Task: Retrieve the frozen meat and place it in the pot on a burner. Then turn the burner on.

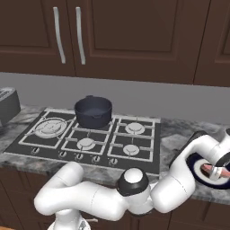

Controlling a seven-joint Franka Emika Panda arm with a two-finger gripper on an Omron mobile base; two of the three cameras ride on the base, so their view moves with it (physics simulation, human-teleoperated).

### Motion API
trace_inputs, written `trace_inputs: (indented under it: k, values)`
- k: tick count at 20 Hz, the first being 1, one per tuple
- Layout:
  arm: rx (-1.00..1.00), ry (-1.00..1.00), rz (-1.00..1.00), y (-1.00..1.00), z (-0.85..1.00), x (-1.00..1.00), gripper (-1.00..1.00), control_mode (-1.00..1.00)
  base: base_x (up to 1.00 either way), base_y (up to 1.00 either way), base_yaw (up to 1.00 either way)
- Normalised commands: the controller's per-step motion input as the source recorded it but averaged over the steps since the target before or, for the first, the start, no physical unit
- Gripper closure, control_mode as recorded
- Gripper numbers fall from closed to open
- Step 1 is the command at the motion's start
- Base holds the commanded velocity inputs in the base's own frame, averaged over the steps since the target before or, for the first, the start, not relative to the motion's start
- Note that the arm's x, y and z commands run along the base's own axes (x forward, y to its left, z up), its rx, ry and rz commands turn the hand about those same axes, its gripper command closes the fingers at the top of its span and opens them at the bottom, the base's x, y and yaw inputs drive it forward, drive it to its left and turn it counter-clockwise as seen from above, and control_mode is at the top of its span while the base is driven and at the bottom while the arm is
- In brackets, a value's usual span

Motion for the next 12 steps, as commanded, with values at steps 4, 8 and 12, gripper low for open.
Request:
trace_inputs:
  k: [4, 8, 12]
  values:
    - [0.02, 0.02, 0.01, 0.01, -0.18, 0.00, 1.00, -1.00, 0.00, 0.00, 0.00]
    - [0.04, 0.01, 0.02, 0.02, -0.26, 0.00, 1.00, -1.00, 0.00, 0.00, 0.00]
    - [0.03, 0.00, 0.01, 0.00, -0.17, 0.00, 1.00, -1.00, 0.00, 0.00, 0.00]
